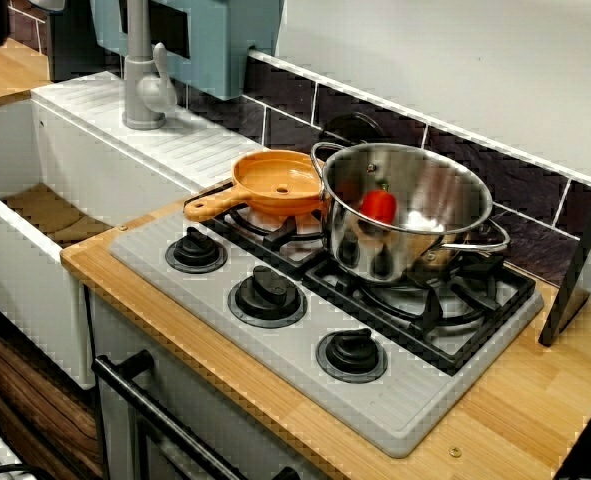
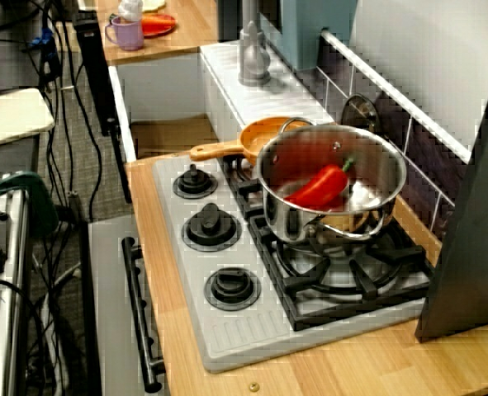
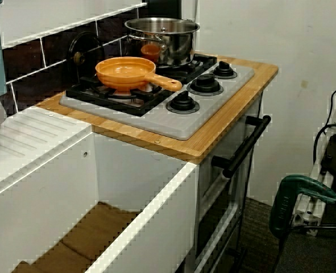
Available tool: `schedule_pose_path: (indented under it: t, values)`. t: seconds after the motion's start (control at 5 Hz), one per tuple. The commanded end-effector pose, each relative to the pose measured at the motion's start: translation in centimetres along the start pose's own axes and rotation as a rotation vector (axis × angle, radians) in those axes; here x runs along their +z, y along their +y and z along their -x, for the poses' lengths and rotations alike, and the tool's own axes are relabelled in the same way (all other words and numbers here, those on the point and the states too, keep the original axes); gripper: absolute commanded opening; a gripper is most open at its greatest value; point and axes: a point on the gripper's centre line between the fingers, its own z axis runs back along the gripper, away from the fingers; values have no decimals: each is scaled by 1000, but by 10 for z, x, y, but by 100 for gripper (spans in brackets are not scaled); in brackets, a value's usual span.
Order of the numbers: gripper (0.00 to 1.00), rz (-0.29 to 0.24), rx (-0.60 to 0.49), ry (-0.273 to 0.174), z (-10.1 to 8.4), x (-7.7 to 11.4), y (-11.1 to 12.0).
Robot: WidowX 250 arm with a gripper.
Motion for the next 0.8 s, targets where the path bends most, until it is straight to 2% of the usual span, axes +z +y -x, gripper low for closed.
schedule_pose_path:
  t: [0.0,0.2,0.4,0.6]
  values:
    - [100,0,0,0,0,0,0]
    - [100,-2,50,0,-34,-8,3]
    - [100,26,93,14,-31,-5,13]
    - [100,37,85,18,-9,9,9]
